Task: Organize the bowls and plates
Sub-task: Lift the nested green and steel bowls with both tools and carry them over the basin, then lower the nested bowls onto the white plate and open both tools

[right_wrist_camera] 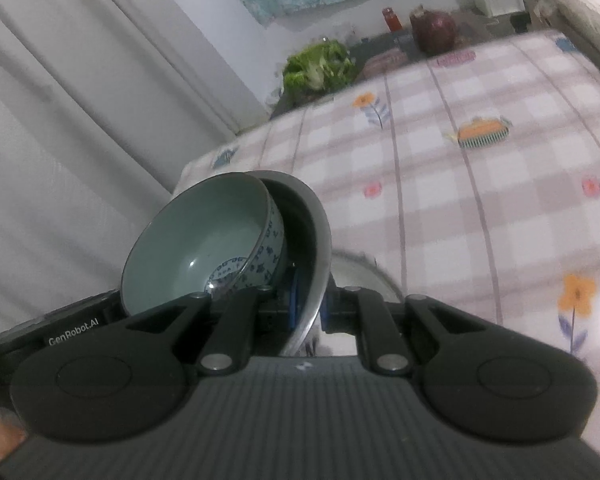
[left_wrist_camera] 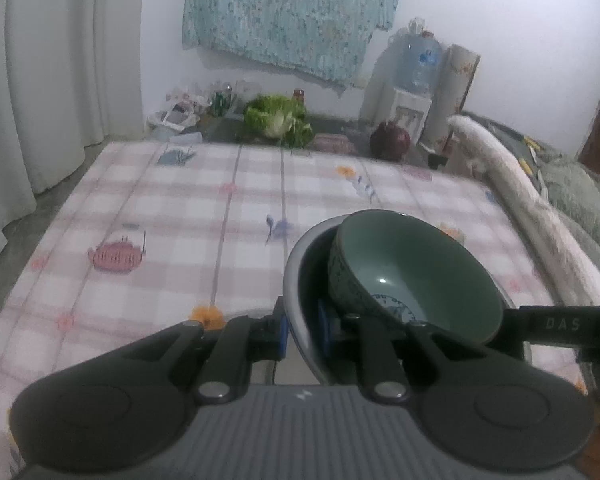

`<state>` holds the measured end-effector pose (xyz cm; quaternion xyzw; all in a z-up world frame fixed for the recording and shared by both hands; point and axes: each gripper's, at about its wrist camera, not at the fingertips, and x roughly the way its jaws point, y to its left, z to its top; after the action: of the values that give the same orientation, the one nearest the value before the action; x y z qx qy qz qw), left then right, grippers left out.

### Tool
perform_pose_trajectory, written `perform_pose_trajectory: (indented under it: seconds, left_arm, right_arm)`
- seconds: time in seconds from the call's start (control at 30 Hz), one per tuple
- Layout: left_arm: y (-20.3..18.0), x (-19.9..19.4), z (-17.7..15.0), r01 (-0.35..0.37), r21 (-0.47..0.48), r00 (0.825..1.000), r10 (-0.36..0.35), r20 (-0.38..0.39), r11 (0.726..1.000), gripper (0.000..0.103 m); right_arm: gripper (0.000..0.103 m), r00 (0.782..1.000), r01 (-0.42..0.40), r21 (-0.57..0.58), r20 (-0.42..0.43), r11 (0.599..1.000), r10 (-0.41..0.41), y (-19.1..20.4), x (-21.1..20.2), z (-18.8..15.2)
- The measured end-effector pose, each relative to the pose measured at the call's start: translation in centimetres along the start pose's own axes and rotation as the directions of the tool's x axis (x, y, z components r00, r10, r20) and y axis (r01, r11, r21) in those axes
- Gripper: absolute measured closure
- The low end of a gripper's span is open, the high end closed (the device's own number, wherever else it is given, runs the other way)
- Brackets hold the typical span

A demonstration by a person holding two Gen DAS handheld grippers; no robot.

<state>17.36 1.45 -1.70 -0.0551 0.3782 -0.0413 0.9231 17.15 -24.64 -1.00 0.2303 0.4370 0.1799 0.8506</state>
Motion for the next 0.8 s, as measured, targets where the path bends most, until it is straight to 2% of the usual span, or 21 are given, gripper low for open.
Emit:
perform_pose_trajectory:
  seconds: [0.17, 0.37, 0.6, 0.7, 0.8]
  left_arm:
    - [-0.1, 0.6, -2.3, -0.012, 0.010, 0.999, 0.012, -0.052, 1.000, 0.086]
    - [0.0, 1.7, -3.9, -0.030, 0.013, 0.995, 0.031, -0.094, 0.999, 0.085]
    - [-0.3, 1.6, -4.3, -0.045, 0.049, 0.997, 0.048, -0.065, 0.998, 0.086]
    - [-0.3, 1.2, -4.1, -0.049, 0.058, 0.998, 0.051, -0.037, 0.997, 0.085]
    - [-0.3, 0.6, -3.9, -0.049, 0.061, 0.999, 0.050, -0.011, 0.997, 0.082]
  right_arm:
    - [0.093, 0.999, 0.017, 0.017, -0.036, 1.000, -0.016, -1.0, 0.5, -2.4]
    - [0.091, 0.995, 0.068, -0.033, -0.064, 0.997, -0.070, -1.3, 1.6, -4.1]
    - [0.091, 0.992, 0.119, -0.118, -0.029, 0.986, -0.123, -0.6, 1.9, -4.2]
    - [0.081, 0.982, 0.188, -0.175, 0.019, 0.966, -0.188, 0.0, 1.5, -4.1]
    - [0.076, 0.981, 0.195, -0.179, 0.056, 0.964, -0.188, 0.0, 0.8, -3.7]
